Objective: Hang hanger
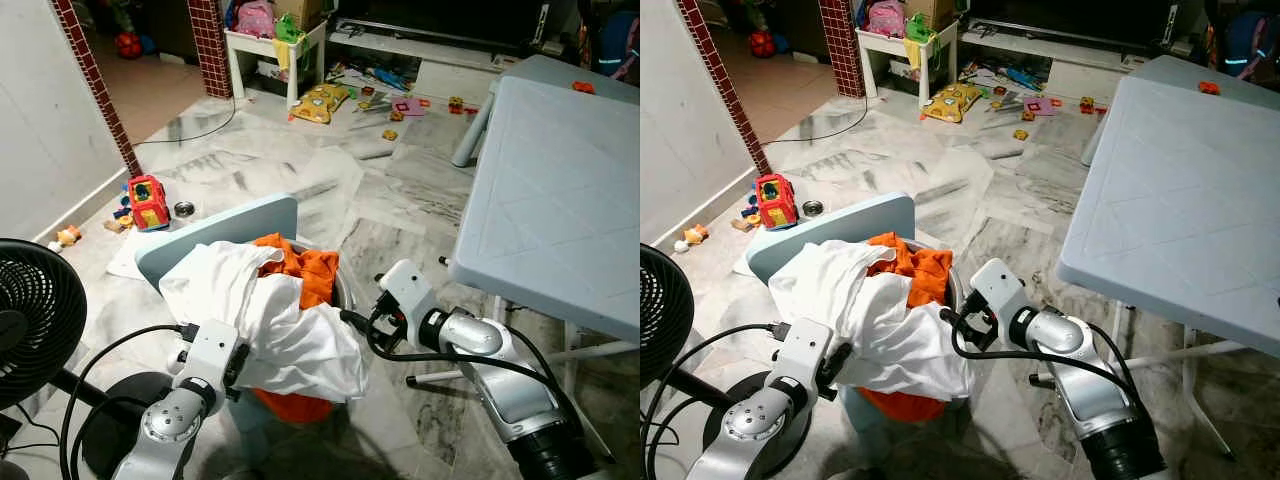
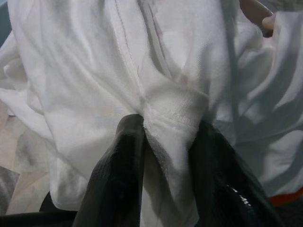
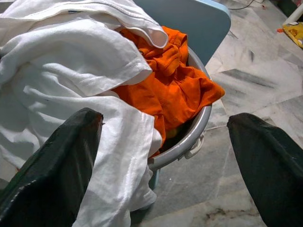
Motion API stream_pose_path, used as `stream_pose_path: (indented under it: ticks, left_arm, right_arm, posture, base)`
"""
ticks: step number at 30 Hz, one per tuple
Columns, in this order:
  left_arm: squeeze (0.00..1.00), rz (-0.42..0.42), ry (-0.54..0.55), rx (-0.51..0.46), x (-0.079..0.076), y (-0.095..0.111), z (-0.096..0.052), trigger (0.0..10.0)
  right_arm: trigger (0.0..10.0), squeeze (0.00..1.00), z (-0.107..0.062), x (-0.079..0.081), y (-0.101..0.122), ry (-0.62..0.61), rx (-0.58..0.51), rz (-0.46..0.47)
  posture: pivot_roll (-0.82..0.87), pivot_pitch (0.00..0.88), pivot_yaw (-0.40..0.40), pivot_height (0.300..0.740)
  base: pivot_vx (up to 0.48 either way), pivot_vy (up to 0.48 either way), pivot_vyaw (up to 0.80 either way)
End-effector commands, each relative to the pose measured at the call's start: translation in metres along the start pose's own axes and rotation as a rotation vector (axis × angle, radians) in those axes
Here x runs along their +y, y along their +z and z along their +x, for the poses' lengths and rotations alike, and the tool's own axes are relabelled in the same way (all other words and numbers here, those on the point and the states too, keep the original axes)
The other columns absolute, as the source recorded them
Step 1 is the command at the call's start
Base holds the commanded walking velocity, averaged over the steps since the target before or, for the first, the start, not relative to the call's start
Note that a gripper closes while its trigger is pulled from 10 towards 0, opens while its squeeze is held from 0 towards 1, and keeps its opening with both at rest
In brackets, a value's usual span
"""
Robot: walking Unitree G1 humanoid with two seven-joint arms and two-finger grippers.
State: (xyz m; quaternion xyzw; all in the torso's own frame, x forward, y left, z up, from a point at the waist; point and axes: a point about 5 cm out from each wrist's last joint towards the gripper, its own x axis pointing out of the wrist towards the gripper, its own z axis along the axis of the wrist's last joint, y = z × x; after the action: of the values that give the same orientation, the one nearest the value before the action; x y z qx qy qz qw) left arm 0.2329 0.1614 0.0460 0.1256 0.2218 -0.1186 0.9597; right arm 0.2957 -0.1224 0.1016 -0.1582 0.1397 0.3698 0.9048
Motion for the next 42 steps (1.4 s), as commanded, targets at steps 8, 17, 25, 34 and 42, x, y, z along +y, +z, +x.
stream_pose_path:
  ticks: [8, 17, 25, 34, 42]
  left_arm:
    - [0.0, 0.024, 0.001, -0.005, -0.001, 0.004, -0.003, 0.0]
    - [0.0, 0.045, 0.065, -0.013, 0.002, 0.003, -0.012, 0.0]
    - [0.0, 0.016, 0.282, -0.16, 0.018, 0.011, -0.024, 0.9]
    - [0.0, -0.148, 0.241, -0.375, 0.014, 0.038, -0.033, 0.0]
    - [0.0, -0.277, 0.182, -0.402, 0.008, 0.04, -0.032, 0.0]
  right_arm:
    - [10.0, 0.0, -0.001, 0.0, 0.002, -0.005, -0.004, -0.014]
    - [10.0, 0.0, 0.0, -0.002, 0.003, -0.006, -0.004, -0.021]
    - [10.0, 0.0, 0.001, -0.003, 0.003, -0.006, -0.004, -0.023]
    - [10.0, 0.0, 0.002, -0.002, 0.001, -0.004, 0.0, -0.033]
    - [10.0, 0.0, 0.002, -0.003, 0.001, -0.009, 0.002, -0.039]
  posture:
    - [-0.02, 0.085, -0.018, 0.74]
    - [-0.02, 0.08, -0.023, 0.74]
    - [-0.01, 0.078, -0.026, 0.74]
    - [-0.02, 0.078, -0.029, 0.74]
    - [-0.02, 0.078, -0.031, 0.74]
  base:
    - [0.0, 0.0, 0.0]
    - [0.0, 0.0, 0.0]
    - [0.0, 0.0, 0.0]
    - [0.0, 0.0, 0.0]
    - [0.0, 0.0, 0.0]
